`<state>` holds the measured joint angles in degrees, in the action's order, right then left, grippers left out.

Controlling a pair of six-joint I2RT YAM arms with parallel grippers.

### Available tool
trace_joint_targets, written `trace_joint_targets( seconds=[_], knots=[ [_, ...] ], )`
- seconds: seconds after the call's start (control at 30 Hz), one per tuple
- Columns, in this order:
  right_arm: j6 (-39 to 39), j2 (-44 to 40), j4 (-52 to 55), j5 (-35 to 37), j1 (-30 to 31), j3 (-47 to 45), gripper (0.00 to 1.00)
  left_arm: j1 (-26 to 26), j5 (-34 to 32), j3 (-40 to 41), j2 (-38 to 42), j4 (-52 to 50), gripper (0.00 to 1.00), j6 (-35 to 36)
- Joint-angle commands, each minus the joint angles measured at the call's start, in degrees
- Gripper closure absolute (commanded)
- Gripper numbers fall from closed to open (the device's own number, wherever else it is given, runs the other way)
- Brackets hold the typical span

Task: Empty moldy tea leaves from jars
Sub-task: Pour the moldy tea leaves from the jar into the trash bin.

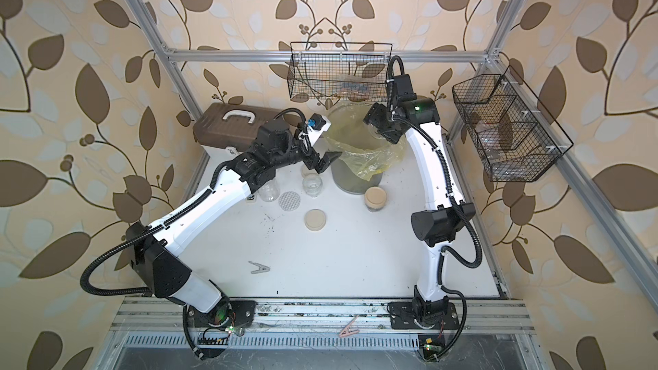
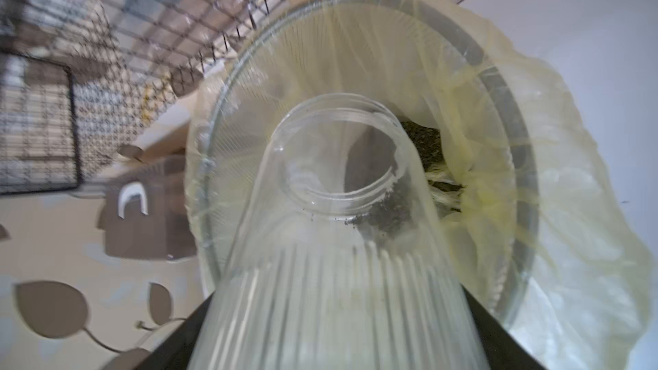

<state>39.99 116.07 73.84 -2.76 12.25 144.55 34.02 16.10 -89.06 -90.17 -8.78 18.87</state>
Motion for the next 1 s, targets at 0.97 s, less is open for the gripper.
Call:
trace_joint_targets(
  seconds=[0.97],
  knots=[
    [-3.6, -5.8, -13.1, -30.8, -8.1, -1.0, 1.00, -3.8, 21.4, -25.7, -29.0, 28.0, 0.01, 15.9]
  ],
)
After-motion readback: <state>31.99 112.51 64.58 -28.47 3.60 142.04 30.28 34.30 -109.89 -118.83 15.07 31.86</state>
